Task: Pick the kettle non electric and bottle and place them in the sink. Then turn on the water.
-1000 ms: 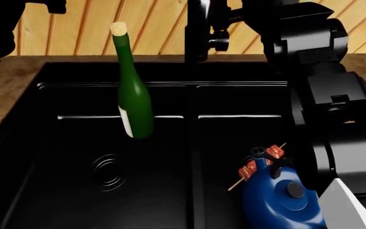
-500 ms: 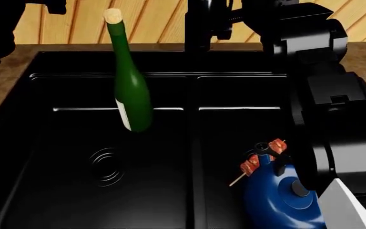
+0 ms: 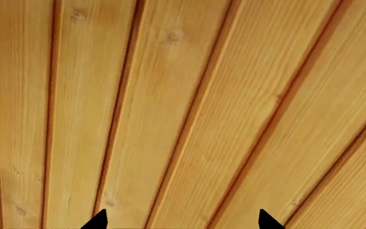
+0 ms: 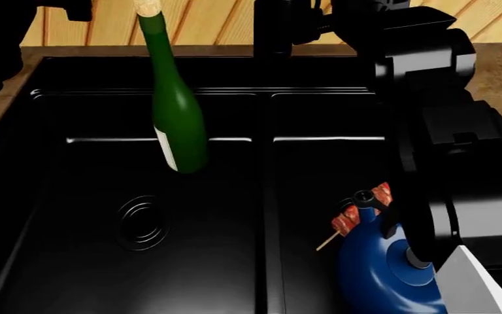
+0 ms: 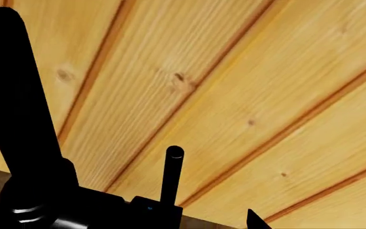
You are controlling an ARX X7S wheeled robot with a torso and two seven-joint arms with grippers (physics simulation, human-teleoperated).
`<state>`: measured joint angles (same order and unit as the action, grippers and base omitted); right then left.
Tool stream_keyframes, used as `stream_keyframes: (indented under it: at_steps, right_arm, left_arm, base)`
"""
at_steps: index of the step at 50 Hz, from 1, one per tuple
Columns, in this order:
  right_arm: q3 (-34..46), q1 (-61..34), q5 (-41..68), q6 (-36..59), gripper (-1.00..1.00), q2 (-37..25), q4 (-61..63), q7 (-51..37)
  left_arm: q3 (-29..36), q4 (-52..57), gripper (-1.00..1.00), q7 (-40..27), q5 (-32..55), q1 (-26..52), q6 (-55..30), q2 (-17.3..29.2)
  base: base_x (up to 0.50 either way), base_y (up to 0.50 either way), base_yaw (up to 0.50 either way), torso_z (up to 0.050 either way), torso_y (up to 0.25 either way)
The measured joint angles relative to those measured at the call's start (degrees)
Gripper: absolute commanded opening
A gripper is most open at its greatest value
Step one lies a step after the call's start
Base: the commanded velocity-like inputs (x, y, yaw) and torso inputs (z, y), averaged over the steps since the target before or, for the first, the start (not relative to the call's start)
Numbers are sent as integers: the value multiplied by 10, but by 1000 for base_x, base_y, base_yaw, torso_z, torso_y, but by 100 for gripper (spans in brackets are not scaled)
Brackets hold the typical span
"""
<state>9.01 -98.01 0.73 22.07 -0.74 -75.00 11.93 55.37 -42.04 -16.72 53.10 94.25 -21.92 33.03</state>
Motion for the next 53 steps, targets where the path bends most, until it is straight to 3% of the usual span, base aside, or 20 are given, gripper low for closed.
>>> stream_keyframes:
  at_steps: [53]
  right_arm:
    - [-44, 5, 14, 29, 100, -33, 0, -48]
  left_arm:
    - [-10, -3, 100, -2, 0, -2, 0, 0]
  base:
    - [0, 0, 0, 0, 0]
